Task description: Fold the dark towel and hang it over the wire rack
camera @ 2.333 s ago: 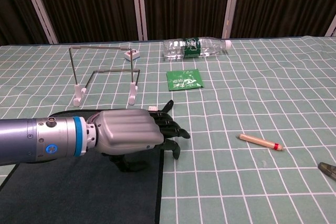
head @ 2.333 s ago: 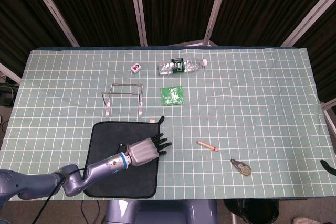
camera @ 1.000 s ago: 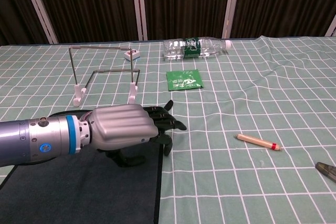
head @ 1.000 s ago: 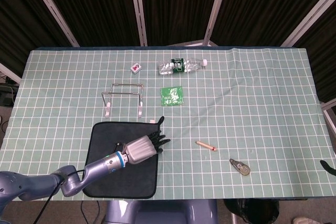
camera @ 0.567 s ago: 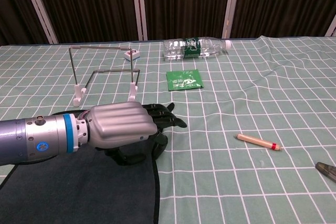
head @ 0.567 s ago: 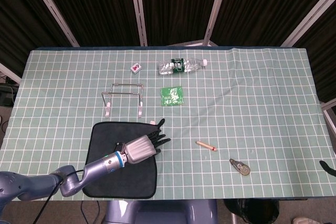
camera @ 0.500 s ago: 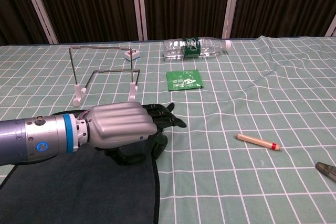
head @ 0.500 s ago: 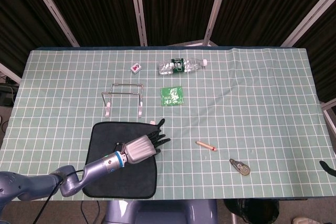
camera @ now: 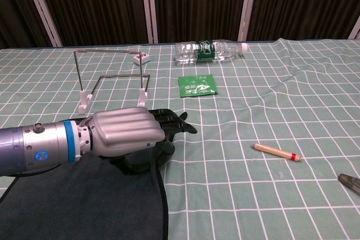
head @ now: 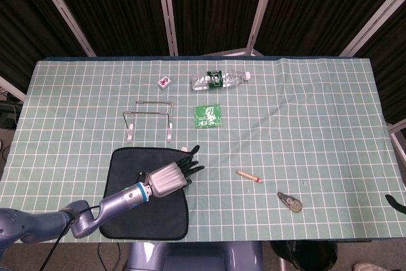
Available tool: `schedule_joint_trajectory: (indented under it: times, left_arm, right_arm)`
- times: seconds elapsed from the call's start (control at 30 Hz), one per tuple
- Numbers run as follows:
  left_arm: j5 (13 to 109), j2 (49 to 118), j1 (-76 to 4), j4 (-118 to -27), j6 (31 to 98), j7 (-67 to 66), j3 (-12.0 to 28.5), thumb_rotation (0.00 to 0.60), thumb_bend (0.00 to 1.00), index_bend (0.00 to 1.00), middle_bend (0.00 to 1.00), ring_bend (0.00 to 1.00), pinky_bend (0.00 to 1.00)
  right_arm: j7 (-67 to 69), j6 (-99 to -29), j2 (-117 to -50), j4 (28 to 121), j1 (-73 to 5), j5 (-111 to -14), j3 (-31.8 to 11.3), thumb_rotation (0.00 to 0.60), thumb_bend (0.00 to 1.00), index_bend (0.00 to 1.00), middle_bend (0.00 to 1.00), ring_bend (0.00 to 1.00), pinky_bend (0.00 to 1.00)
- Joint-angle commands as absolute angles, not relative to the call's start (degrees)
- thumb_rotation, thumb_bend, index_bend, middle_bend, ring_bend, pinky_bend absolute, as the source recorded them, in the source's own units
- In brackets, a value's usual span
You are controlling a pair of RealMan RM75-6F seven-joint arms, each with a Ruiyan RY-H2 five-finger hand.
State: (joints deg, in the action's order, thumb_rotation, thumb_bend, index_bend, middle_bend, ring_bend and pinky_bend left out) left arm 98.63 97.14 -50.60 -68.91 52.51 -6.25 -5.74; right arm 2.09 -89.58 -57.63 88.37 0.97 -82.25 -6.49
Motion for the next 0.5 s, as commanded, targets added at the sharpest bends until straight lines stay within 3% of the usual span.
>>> schedule_joint_trajectory:
  times: [0.03,0.5]
  left_arm:
    - [98.96,96.48,-50.19,-69.22,53.40,-5.83,-6.09,0.600,0.53,0.72,0.00,0.00,0.00]
    - [102.44,87.45,-44.56,-72.25,62.16,-2.62,-11.78,0.600,0.53,0.76,0.00,0.00,0.00]
  right_arm:
    - [2.10,-89.67,-57.61,88.41,1.00,-82.35,-6.46,0.600,0.00,0.00,0.00,0.00,0.00]
    - [1.90,-90.64,-57.37,89.13,1.42,-83.28,-6.08,0.600,0.00,0.00,0.00,0.00,0.00]
